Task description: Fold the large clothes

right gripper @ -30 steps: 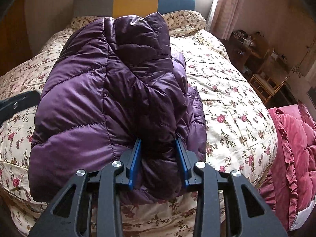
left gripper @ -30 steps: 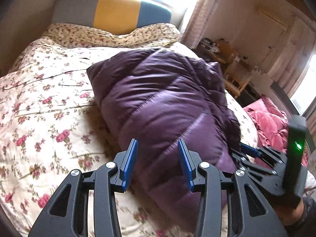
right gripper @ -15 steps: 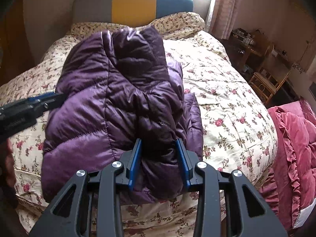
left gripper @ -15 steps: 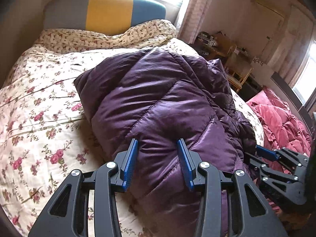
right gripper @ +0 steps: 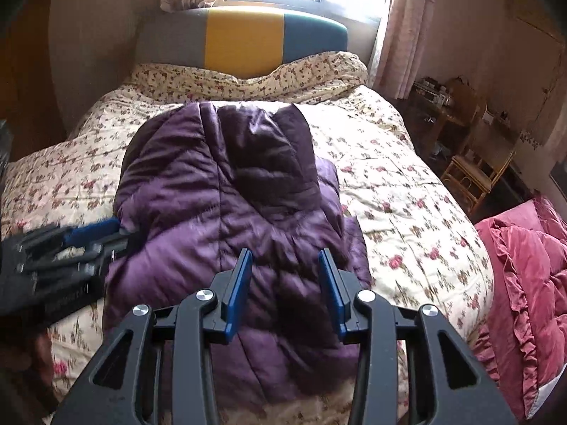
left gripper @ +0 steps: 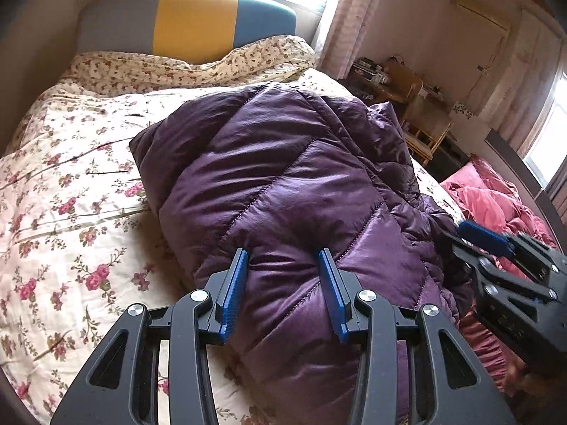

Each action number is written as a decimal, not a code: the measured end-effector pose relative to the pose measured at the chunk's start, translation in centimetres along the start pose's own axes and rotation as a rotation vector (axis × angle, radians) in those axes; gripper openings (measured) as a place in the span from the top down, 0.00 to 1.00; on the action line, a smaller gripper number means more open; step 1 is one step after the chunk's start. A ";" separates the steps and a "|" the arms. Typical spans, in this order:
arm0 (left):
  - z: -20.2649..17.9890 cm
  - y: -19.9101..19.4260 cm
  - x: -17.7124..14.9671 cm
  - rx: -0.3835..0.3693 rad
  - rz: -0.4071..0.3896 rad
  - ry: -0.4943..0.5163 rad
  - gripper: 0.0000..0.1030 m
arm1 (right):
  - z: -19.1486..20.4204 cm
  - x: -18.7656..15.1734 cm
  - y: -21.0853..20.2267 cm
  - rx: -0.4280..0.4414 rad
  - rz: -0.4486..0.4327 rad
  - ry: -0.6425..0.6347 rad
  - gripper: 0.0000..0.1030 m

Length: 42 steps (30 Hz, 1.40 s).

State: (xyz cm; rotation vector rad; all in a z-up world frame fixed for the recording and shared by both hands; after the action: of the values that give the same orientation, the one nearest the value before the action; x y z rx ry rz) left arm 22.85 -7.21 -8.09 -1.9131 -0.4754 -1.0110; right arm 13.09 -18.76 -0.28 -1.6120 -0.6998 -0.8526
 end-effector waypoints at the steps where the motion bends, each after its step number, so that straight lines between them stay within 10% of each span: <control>1: 0.0 0.1 0.0 -0.002 0.001 0.003 0.60 | 0.2 0.3 0.5 -0.004 -0.008 0.001 0.63; 26: -0.8 5.0 -1.5 -0.013 0.030 -0.006 0.60 | -1.0 -4.7 10.2 -0.022 0.037 0.108 0.69; 42: 2.9 2.7 1.9 0.072 -0.060 -0.159 0.60 | -1.0 -0.4 7.0 -0.007 0.035 0.108 0.62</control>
State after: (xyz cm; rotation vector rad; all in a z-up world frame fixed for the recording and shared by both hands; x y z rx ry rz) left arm 27.07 -6.32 -8.80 -1.9321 -0.6548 -0.8714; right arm 18.38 -21.15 -4.41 -1.5675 -0.5918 -0.9103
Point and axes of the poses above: each gripper's, at about its wrist camera, not at the fingertips, and y roughly the way its jaws point, z to its left, x to its top, the point moved 2 cm from there along y, roughly the way its jaws point, and after that the axes turned 12 degrees about -z, right-handed, at the moved point
